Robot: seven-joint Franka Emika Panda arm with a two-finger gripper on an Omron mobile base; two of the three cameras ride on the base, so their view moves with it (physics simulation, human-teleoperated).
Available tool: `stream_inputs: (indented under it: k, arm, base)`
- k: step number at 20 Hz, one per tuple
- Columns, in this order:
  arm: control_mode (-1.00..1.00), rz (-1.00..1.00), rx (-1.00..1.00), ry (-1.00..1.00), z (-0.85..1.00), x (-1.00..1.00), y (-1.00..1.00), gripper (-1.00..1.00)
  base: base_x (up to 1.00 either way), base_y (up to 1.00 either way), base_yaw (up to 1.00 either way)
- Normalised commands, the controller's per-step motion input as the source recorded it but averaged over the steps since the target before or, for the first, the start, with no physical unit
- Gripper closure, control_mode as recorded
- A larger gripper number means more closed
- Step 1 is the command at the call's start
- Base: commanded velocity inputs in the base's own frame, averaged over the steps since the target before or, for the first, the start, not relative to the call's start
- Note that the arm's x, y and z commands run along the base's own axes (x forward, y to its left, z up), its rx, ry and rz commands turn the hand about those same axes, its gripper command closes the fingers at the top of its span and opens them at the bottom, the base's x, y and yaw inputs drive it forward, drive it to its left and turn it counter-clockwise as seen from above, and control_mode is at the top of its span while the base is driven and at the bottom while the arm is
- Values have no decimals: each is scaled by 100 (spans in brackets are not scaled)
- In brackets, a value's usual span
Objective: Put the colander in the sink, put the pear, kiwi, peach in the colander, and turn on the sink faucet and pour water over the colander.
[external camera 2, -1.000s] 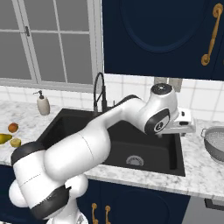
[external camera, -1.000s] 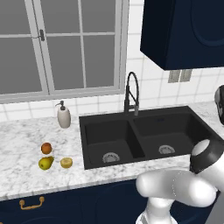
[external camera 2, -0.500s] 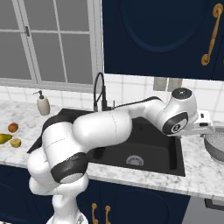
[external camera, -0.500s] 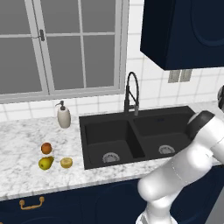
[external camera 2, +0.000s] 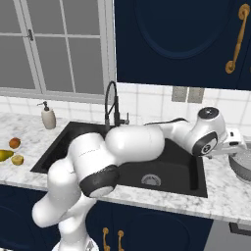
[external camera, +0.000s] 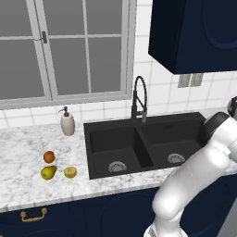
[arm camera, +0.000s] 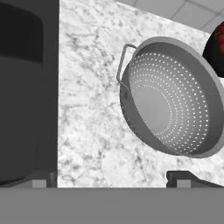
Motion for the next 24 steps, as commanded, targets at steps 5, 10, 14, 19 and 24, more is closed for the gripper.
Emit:
stream_inputs:
  k: [5,10,14,19,24]
  arm:
    - [-100,0,4,3,-3,37,-37,-100]
    - [-100,0,6,11,-21,14,-35,-100]
    - [-100,1,4,3,-26,21,-23,-100]
    - [-100,5,0,0,-22,42,-32,-100]
    - [-100,7,1,10,-35,23,-28,-100]
  base:
    - [0,0,0]
    - [0,0,0]
    - [0,0,0]
    - [0,0,0]
    - [0,0,0]
